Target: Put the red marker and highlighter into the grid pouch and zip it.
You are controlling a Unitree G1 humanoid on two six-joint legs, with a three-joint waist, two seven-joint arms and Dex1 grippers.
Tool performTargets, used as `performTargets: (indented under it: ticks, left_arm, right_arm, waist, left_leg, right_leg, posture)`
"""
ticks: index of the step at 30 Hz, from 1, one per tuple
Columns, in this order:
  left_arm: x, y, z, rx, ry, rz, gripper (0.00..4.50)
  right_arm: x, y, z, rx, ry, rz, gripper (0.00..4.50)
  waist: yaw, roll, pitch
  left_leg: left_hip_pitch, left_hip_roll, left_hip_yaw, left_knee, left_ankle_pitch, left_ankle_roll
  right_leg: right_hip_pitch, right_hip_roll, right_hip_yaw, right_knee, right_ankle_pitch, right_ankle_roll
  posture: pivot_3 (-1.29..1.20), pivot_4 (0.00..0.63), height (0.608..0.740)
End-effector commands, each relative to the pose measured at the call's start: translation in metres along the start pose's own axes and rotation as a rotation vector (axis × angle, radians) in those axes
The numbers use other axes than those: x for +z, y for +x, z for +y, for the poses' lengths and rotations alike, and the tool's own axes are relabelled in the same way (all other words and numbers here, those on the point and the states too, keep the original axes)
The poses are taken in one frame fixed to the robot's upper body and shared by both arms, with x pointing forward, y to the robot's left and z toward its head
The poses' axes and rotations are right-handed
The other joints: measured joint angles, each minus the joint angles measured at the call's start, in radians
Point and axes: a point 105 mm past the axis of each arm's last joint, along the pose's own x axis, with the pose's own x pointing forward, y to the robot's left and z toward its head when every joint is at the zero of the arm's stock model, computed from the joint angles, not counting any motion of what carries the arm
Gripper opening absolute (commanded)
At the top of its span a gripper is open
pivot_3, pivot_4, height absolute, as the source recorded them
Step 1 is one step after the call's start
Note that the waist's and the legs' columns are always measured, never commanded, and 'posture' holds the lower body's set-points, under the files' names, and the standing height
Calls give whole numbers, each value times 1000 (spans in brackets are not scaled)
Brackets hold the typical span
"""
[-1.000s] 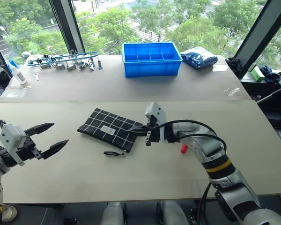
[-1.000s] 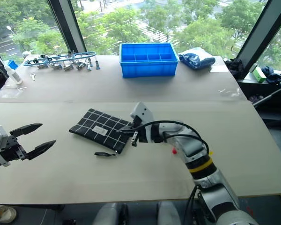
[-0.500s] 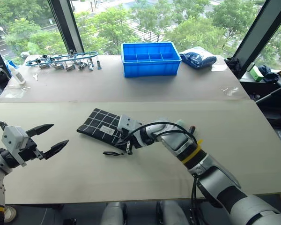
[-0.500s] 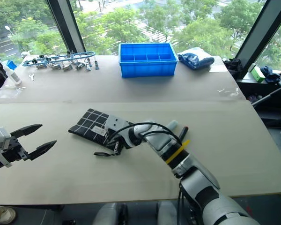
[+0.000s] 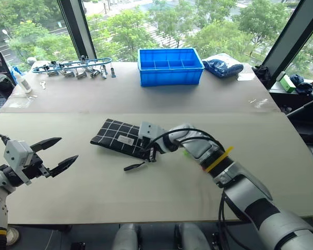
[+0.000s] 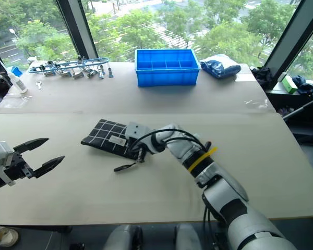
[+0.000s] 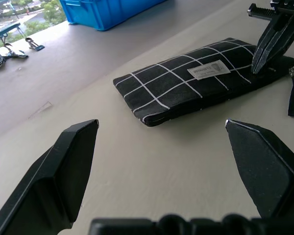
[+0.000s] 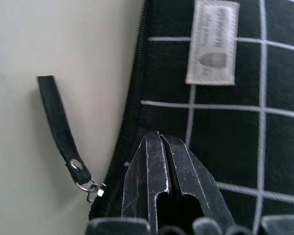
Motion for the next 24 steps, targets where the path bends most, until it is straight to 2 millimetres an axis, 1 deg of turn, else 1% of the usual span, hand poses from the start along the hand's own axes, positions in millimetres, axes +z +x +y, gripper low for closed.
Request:
performTargets:
  ticks: [1, 5, 6, 7, 8, 9, 10, 13, 15, 17, 19, 21, 22, 24]
  left_arm:
    - [17, 1, 7, 13, 22, -47, 4500]
    - [21, 5, 11, 12, 17, -61, 4500]
    - [22, 7, 11, 10, 17, -65, 4500]
    - [23, 9, 12, 8, 17, -69, 4500]
    - [24, 11, 12, 8, 15, -74, 4500]
    - [23, 11, 12, 6, 12, -77, 4500]
    - [23, 12, 13, 5, 9, -78, 4500]
    - [22, 13, 12, 0, 0, -78, 4500]
    - [21, 14, 12, -2, -4, -78, 4500]
    - [21, 15, 12, -3, -8, -79, 4500]
    - [21, 16, 11, -6, -12, -82, 4500]
    - [21, 17, 11, -8, -14, -84, 4500]
    - [21, 18, 11, -8, -16, -86, 4500]
    - [20, 19, 10, -10, -20, -89, 4500]
  right_arm:
    - [-1, -19, -1, 26, -107, -15, 15]
    - [-7, -25, 8, 88, -190, 8, 15]
    - [-10, -26, 7, 79, -208, 22, 15]
    - [-10, -25, 2, 47, -201, 28, 15]
    - [-4, -26, -6, 9, -176, 9, 15]
    - [6, -29, -9, -2, -151, -33, 15]
    - [13, -31, -11, -3, -133, -65, 15]
    - [42, -49, -9, 40, -123, -196, 15]
    - [50, -58, -6, 59, -135, -226, 15]
    - [51, -62, -4, 70, -154, -223, 15]
    - [51, -63, 3, 96, -165, -225, 15]
    - [52, -60, 16, 143, -169, -236, 15]
    - [52, -56, 23, 169, -150, -240, 15]
    - [44, -42, 36, 217, -109, -229, 15]
  waist:
    - [-7, 0, 0]
    - [-20, 0, 0]
    - [-24, 0, 0]
    - [-27, 0, 0]
    - [-29, 0, 0]
    - [-31, 0, 0]
    - [-32, 0, 0]
    - [-32, 0, 0]
    - [-31, 0, 0]
    - [-29, 0, 0]
    - [-26, 0, 0]
    - [-22, 0, 0]
    - [-21, 0, 0]
    - [-18, 0, 0]
  left_leg:
    - [0, 0, 0, 0, 0, 0]
    - [0, 1, 1, -2, 0, 0]
    - [0, 1, 1, -2, 0, 0]
    - [0, 1, 1, -2, 0, 0]
    - [0, 1, 1, -2, 0, 0]
    - [0, 1, 1, -2, 0, 0]
    - [0, 1, 1, -2, 0, 0]
    - [0, 1, 1, -2, 0, 0]
    - [-1, 2, 0, -2, 0, 0]
    - [-1, 2, 0, -2, -1, 1]
    - [-1, 1, 0, -2, -1, 1]
    - [-1, 1, 0, -2, -1, 1]
    - [-1, 1, 0, -2, -1, 1]
    - [-1, 1, 0, -2, -1, 1]
  right_leg:
    - [0, 0, 0, 0, 0, 0]
    - [-2, 3, 0, 0, -1, -1]
    - [-3, 3, 1, 0, -1, -1]
    - [-3, 3, 1, 1, -1, -1]
    - [-3, 3, 1, 1, -1, -1]
    - [-3, 3, 1, 1, -1, -1]
    - [-3, 3, 1, 1, -1, -1]
    - [-3, 3, 1, 1, -1, -1]
    - [-3, 2, 1, 1, -1, -1]
    - [-3, 2, 1, 1, -1, -1]
    - [-2, 1, 0, 0, -1, -1]
    - [-3, 1, 1, 0, -1, -1]
    - [-3, 1, 0, 0, -1, -1]
    - [-3, 2, 0, 0, -1, -1]
  posture:
    - [0, 150, 740]
    - [0, 150, 740]
    - [0, 150, 740]
    - [0, 150, 740]
    - [0, 150, 740]
    - [0, 150, 740]
    - [0, 150, 740]
    - [0, 150, 740]
    - [0, 150, 740]
    - [0, 150, 740]
    - [0, 150, 740]
    - [0, 150, 740]
    - [0, 150, 740]
    - [0, 150, 740]
